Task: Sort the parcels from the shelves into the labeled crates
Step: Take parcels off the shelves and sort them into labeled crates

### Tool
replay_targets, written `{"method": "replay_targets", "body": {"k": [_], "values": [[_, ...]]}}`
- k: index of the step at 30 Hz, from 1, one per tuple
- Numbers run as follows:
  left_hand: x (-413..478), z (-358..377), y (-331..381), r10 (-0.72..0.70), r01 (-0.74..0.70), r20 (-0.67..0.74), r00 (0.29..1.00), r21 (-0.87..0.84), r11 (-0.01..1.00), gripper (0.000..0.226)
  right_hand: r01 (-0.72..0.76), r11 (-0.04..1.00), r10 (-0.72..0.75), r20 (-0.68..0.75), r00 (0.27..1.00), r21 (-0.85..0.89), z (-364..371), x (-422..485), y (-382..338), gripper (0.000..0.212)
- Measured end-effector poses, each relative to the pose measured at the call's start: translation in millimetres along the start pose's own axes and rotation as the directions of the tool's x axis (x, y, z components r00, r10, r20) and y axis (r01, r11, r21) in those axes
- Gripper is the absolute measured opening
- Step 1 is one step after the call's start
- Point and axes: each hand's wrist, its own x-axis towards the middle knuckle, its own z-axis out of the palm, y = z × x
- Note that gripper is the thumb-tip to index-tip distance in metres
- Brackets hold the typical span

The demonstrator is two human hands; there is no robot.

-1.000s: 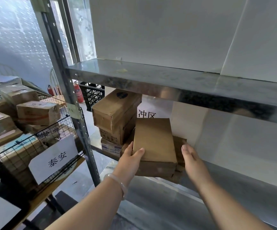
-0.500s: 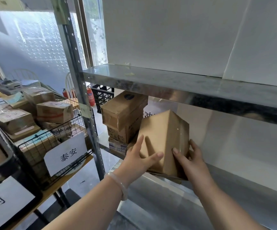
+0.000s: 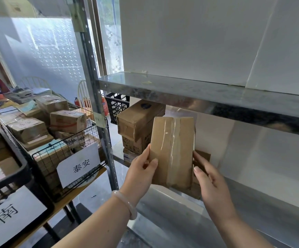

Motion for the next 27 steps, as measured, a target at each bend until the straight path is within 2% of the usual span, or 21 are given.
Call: {"method": "replay_targets", "body": {"k": [2, 4, 6, 8, 11, 14, 15, 17, 20, 24, 27], "values": [[-4, -3, -1, -0.006, 0.006, 0.012, 1.0, 0.033, 0.999, 0.069, 0.118, 0.981, -0.113, 0.039, 0.993, -0.155, 5, -5, -2, 0.039], [-9, -4, -2, -0.016, 0.015, 0.068, 0.998, 0.018, 1.0, 0.105, 0.256, 0.912, -0.238, 0.094, 0.967, -0.322, 11, -10, -4, 0.04], [-14, -3, -1, 0.01, -0.012, 0.12, 0.993, 0.017, 1.0, 0.133, 0.319, 0.852, -0.29, 0.134, 0.948, -0.416, 17, -14, -4, 0.045], [-17, -5, -3, 0.005, -0.012, 0.124, 0.992, 0.051, 0.999, 0.145, 0.358, 0.813, -0.313, 0.174, 0.934, -0.459, 23, -17, -4, 0.048], [-23, -13, -6, -0.055, 0.055, 0.084, 0.995, 0.005, 0.998, 0.134, 0.417, 0.764, -0.342, 0.24, 0.909, -0.493, 32, -19, -6, 0.048], [-30, -28, -11, -0.08, 0.102, 0.121, 0.989, -0.193, 0.976, 0.099, 0.434, 0.741, -0.374, 0.222, 0.9, -0.511, 34, -14, -8, 0.046], [-33, -34, -13, -0.083, 0.114, 0.131, 0.988, -0.245, 0.963, 0.095, 0.405, 0.759, -0.356, 0.196, 0.914, -0.51, 34, -12, -9, 0.047], [-38, -47, -18, -0.102, 0.132, 0.116, 0.988, -0.294, 0.947, 0.102, 0.316, 0.817, -0.258, 0.185, 0.948, -0.482, 34, -9, -8, 0.051], [-46, -65, -24, -0.114, 0.134, 0.077, 0.99, -0.346, 0.928, 0.091, 0.237, 0.905, -0.125, 0.312, 0.942, -0.353, 44, -7, -4, 0.065], [-60, -85, -28, -0.111, 0.103, -0.003, 0.994, -0.362, 0.927, 0.093, 0.203, 0.956, -0.104, 0.398, 0.912, -0.214, 76, -8, -1, 0.066], [-68, -103, -31, -0.132, 0.064, -0.173, 0.976, -0.353, 0.933, 0.081, 0.182, 0.973, -0.108, 0.415, 0.904, -0.144, 101, -4, -1, 0.062]]}}
